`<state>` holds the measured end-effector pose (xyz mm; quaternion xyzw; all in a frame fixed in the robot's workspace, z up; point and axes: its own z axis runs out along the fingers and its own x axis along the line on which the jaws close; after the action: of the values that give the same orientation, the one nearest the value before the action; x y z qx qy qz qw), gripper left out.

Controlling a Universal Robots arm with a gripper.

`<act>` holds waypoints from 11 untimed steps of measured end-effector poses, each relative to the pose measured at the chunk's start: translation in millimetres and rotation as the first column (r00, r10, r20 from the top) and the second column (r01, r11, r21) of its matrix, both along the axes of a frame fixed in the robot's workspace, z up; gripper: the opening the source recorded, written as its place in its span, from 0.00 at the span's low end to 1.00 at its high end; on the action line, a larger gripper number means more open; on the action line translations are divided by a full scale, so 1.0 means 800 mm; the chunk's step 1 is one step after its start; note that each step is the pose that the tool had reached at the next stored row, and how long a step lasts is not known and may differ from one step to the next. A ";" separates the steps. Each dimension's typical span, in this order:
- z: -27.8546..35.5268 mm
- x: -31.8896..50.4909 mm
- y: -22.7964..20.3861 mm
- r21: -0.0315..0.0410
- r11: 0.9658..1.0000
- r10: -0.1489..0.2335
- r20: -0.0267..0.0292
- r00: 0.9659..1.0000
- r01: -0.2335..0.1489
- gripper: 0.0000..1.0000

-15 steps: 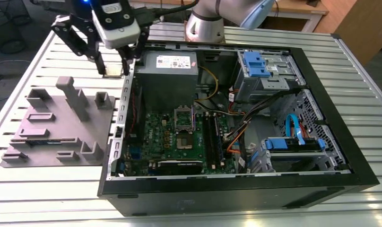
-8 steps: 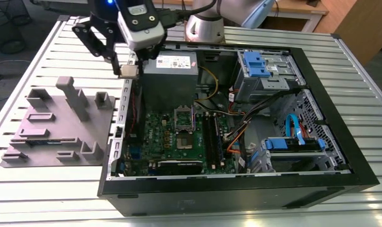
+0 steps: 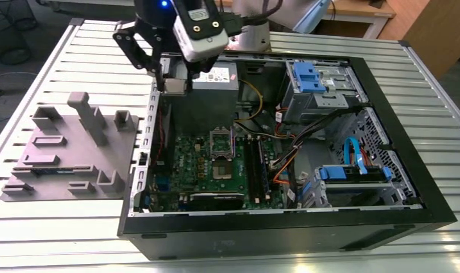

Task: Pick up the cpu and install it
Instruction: 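Pick up the cpu and move it towards the insertion slot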

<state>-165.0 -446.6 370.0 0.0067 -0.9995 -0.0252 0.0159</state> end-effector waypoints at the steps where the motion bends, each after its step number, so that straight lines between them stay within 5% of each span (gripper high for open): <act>1: 0.0000 0.005 -0.0001 0.000 1.000 0.000 0.000 1.000 0.000 0.48; 11: -0.0004 0.048 -0.0004 0.000 1.000 0.000 -0.003 1.000 0.000 0.48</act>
<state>-127.0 -446.9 369.7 0.0067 -0.9995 -0.0252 0.0175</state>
